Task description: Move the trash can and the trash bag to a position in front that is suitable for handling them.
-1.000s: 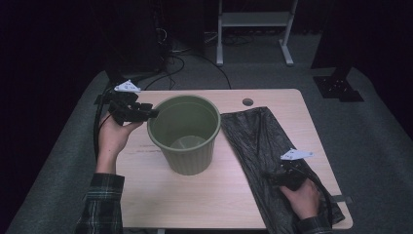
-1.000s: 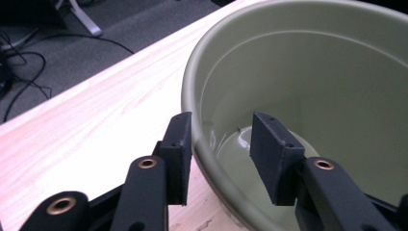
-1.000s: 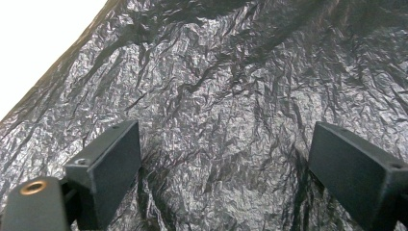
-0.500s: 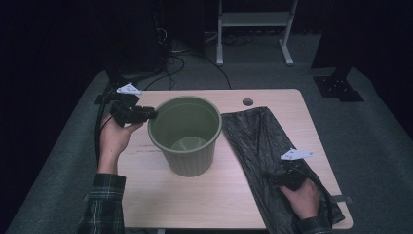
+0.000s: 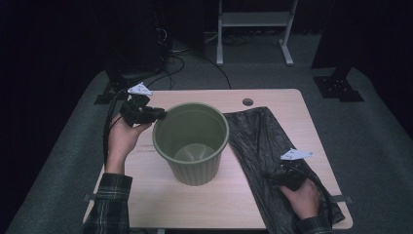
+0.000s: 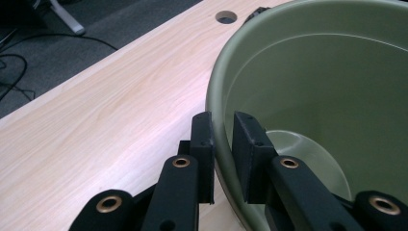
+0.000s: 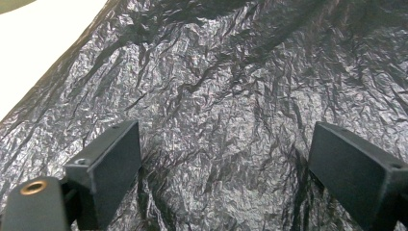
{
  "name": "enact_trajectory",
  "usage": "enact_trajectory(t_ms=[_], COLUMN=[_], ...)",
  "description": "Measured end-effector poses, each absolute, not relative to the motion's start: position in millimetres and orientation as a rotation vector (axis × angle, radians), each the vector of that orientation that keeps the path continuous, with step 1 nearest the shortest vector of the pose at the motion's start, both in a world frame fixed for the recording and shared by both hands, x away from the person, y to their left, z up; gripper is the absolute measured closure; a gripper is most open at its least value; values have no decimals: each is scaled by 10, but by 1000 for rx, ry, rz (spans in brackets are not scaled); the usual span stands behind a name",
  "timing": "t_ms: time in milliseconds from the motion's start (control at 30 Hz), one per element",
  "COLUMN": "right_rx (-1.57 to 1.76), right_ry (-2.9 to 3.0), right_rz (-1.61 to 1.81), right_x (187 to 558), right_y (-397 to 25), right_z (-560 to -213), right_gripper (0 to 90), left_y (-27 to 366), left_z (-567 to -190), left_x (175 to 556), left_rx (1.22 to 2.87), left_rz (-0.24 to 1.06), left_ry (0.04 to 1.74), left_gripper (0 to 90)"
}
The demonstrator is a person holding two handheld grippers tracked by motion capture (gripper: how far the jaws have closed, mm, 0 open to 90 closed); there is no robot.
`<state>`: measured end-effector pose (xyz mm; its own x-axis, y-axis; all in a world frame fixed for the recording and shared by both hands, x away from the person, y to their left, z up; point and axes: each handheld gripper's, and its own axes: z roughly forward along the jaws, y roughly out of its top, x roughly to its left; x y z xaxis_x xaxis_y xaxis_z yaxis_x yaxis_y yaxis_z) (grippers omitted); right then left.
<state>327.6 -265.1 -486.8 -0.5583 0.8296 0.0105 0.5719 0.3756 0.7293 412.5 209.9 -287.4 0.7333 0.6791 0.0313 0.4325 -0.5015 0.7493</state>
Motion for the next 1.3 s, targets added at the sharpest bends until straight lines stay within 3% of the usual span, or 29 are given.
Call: enact_trajectory(t_ms=[1000, 1100, 1133, 1300], right_rx=[1220, 1220, 1220, 1220], right_ry=[2284, 2285, 2285, 2285], right_rz=[997, 997, 997, 997], right_x=[3277, 3277, 3277, 3277], right_y=[-2652, -2652, -2652, -2651], right_z=[-4868, -4867, -4867, -4868], right_gripper=[102, 103, 103, 103], left_y=[1484, 1518, 1544, 1605], left_z=[-2895, -2878, -2857, -2815], left_x=[4011, 4005, 3982, 3891], left_rx=[2185, 2141, 2134, 2114], left_rz=[342, 313, 327, 308], left_ry=[669, 673, 680, 667], left_gripper=[796, 658, 575, 466])
